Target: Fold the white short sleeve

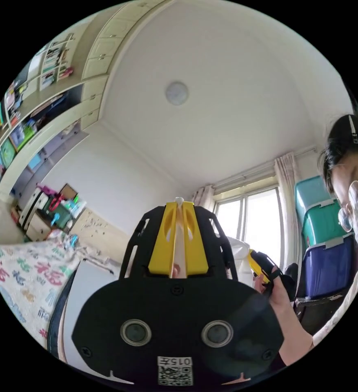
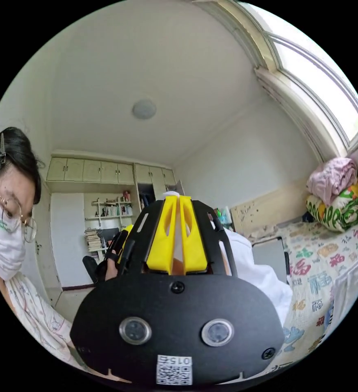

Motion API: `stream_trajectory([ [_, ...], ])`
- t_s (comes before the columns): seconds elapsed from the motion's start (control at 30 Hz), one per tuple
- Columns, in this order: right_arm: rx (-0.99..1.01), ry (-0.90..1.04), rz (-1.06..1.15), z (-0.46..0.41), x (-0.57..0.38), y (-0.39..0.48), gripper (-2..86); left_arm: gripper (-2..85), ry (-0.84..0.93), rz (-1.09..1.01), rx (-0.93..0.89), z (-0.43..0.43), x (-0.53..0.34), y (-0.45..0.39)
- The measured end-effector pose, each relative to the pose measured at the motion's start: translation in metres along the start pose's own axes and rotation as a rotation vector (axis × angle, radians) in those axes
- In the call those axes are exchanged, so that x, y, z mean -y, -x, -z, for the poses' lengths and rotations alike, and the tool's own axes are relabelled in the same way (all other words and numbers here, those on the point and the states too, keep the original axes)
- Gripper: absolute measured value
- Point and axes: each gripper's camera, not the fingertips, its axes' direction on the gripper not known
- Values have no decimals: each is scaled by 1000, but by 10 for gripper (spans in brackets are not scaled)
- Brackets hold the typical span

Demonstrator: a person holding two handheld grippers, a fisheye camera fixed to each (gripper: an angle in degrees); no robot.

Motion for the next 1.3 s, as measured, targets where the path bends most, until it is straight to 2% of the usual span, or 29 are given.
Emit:
stream_trajectory([
  [0.13, -53, -222, 201, 38, 38, 98, -6, 1, -170, -203, -47, 16, 80, -111],
  [0.27, -178, -321, 359, 53, 46, 164, -8, 2, -299, -424, -41, 40, 134, -197],
  [0.47, -177, -334, 435, 50, 58, 211, -9, 2, -308, -421, -25, 47, 187, -235],
  [0.7, -301, -295, 571, -22, 57, 220, -9, 1, -293, -439, 50, 17, 173, -233],
  [0.87, -402, -144, 599, -134, 44, 146, -9, 2, -143, -466, 118, -69, 120, -167],
  [1.0, -473, 108, 547, -278, 15, 22, -8, 6, 34, -431, 191, -154, 54, -85],
  [1.13, -493, 407, 499, -429, -57, -119, -5, 12, 237, -443, 330, -247, -66, 29],
  [1.3, -522, 736, 393, -559, -163, -272, 9, 32, 520, -395, 437, -321, -228, 179],
])
